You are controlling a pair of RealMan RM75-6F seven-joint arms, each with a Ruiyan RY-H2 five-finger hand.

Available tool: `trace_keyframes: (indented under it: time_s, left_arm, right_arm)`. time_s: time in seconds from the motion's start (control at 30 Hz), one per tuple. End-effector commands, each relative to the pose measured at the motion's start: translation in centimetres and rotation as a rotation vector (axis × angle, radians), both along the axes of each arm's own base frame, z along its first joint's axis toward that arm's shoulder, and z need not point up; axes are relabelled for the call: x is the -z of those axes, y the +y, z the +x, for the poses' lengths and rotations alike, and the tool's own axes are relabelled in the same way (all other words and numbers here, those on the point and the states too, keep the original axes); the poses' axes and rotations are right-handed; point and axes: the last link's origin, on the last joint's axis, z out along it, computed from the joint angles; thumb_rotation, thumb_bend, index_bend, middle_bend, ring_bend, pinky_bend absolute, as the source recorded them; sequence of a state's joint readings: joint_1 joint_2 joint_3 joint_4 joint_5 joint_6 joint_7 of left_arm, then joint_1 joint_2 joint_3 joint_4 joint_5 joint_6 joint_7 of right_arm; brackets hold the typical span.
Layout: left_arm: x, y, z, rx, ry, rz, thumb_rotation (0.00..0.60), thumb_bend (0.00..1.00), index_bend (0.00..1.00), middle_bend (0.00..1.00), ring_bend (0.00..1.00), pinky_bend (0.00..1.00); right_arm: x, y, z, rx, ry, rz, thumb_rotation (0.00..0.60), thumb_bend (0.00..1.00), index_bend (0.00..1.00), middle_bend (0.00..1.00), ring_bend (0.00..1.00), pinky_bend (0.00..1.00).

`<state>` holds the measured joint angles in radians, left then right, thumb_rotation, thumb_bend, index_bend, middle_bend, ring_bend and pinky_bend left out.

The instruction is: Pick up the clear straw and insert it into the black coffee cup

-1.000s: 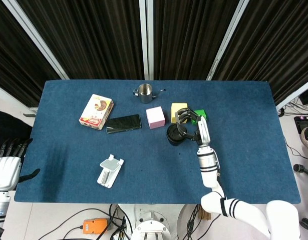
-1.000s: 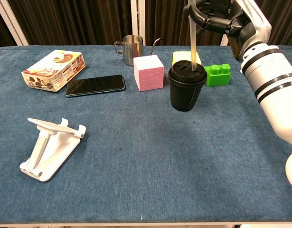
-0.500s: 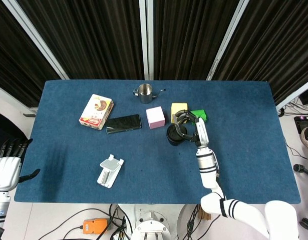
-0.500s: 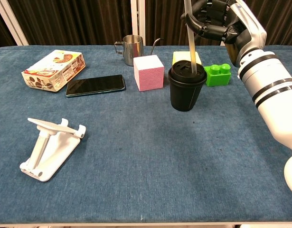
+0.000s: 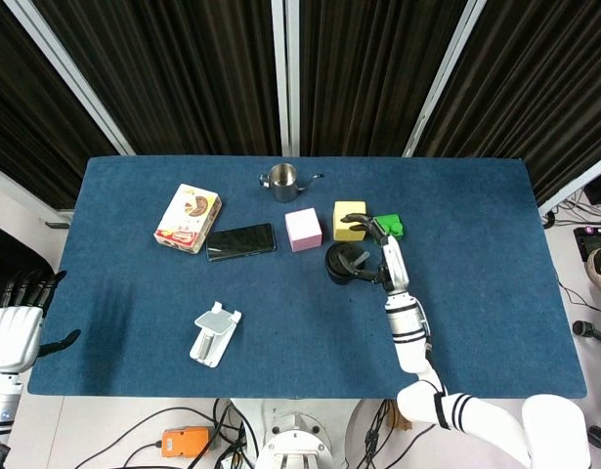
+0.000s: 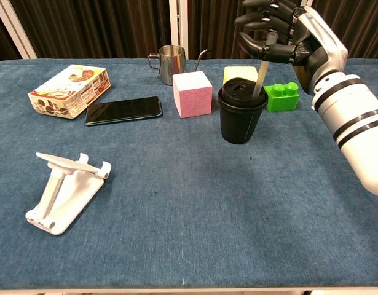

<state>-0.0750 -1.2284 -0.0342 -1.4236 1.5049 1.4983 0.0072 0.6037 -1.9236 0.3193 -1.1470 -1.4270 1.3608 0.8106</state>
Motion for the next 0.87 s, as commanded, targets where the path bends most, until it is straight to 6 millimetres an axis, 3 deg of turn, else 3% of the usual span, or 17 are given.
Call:
trace_keyframes:
  time_s: [0.03, 0.2, 0.3, 0.37, 0.5, 0.67, 0.87]
  left_arm:
    - [0.0, 0.0, 0.0, 0.001, 0.002, -0.003, 0.600, 0.08, 0.12, 0.17, 0.07, 0.00]
    - [-0.3, 0.1, 0.0, -0.007, 0.004, -0.005, 0.600, 0.08, 0.12, 0.17, 0.07, 0.00]
    - [-0.3, 0.0, 0.0, -0.010, 0.002, -0.005, 0.600, 0.08, 0.12, 0.17, 0.07, 0.00]
    - [-0.3, 0.0, 0.1, -0.009, 0.001, -0.002, 0.600, 0.08, 0.12, 0.17, 0.07, 0.00]
    - [-0.3, -0.3, 0.2, -0.006, -0.004, 0.004, 0.600, 0.08, 0.12, 0.17, 0.07, 0.00]
    - [-0.3, -0.7, 0.6, 0.002, -0.013, 0.007, 0.600, 0.08, 0.12, 0.17, 0.07, 0.00]
    - [-0.3, -1.2, 0.5, -0.004, -0.023, 0.019, 0.600, 0.08, 0.12, 0.17, 0.07, 0.00]
  right_arm:
    - [-1.1, 0.2, -0.7, -0.010, 0.027, -0.030, 0.600, 0.41, 0.31, 0.34, 0.22, 0.30]
    - [-5.4, 0.8, -4.5, 0.012, 0.345, -0.136, 0.600, 0.40, 0.32, 0.34, 0.21, 0.28]
    - [-8.9, 2.1, -7.4, 0.043, 0.611, -0.140, 0.600, 0.41, 0.15, 0.29, 0.11, 0.17]
    - [-11.1, 3.2, -9.0, 0.079, 0.759, -0.142, 0.600, 0.40, 0.02, 0.20, 0.02, 0.07]
    - [-15.5, 6.6, -12.1, 0.188, 0.983, -0.140, 0.600, 0.40, 0.00, 0.08, 0.00, 0.00]
    - [-18.4, 10.8, -14.8, 0.286, 1.051, -0.074, 0.600, 0.40, 0.00, 0.03, 0.00, 0.00]
    - [-19.3, 13.6, -16.2, 0.320, 1.036, -0.063, 0.600, 0.40, 0.00, 0.01, 0.00, 0.00]
